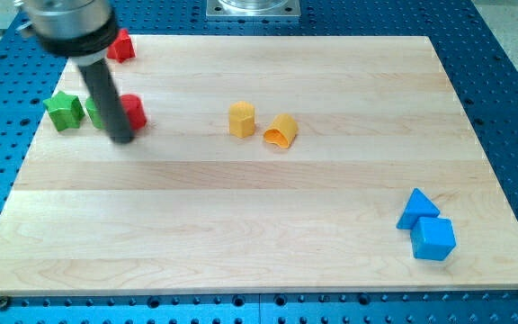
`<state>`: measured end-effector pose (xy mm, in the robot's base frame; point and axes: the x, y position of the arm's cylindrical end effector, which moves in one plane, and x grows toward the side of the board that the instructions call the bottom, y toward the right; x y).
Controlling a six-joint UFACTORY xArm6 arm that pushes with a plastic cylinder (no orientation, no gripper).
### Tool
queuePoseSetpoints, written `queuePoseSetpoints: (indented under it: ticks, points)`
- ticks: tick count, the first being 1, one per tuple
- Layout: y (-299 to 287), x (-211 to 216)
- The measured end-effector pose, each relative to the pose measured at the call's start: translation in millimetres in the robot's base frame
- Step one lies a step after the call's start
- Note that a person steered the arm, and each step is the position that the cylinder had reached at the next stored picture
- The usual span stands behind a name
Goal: Move the red circle diagonally to the hexagon
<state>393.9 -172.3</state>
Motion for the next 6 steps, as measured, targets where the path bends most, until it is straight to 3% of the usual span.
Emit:
queuePoseSetpoints:
  ticks: [3, 4, 5, 6]
  points:
    - [0, -93]
    - [37, -56]
    - [25, -128]
    - [22, -132]
